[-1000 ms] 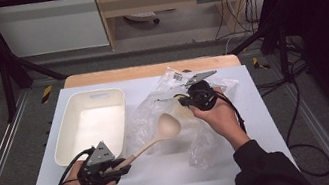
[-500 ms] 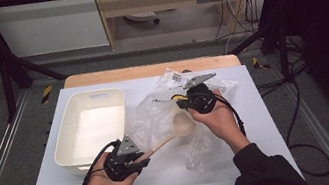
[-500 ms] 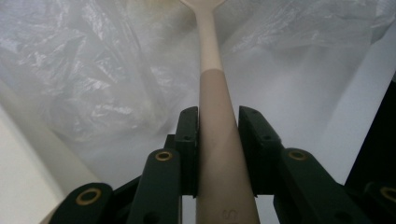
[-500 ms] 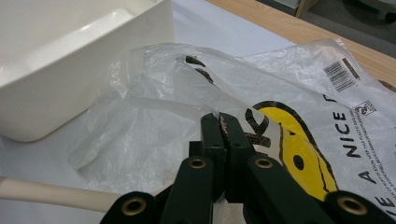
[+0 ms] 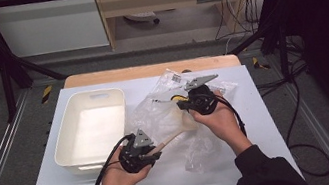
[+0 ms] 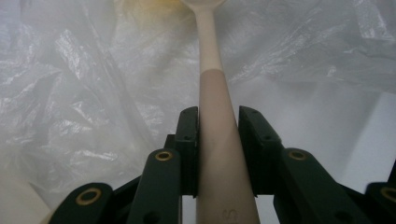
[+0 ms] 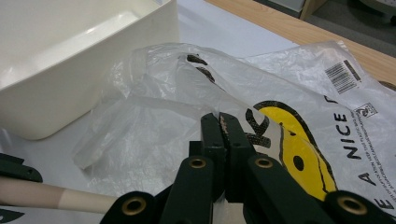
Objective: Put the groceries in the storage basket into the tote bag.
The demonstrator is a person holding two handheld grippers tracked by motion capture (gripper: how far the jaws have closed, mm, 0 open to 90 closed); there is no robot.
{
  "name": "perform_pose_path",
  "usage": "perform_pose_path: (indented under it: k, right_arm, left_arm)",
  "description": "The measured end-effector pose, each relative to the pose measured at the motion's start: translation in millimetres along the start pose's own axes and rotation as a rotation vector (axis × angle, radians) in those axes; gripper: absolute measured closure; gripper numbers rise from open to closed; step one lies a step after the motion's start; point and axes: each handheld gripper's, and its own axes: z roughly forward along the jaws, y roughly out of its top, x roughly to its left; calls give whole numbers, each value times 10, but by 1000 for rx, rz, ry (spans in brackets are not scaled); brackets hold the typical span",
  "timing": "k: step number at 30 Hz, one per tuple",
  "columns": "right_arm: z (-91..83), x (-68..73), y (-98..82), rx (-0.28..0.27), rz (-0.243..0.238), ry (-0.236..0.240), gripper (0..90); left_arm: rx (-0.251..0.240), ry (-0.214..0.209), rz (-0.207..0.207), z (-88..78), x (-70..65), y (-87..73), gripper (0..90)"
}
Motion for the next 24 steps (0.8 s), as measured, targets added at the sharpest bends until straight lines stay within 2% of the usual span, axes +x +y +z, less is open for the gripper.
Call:
perform_pose_path:
  k: [9, 18, 24]
  right_arm:
    - [-13, 10, -2, -3, -4, 0, 900]
    - [-6, 19, -10, -1, 1, 3, 900]
    - [-42, 3, -7, -14, 5, 5, 900]
  left_arm:
    - [-4, -4, 0, 70, 2, 56, 699]
    - [-7, 0, -12, 113, 41, 60, 699]
    - [-15, -6, -5, 162, 47, 63, 699]
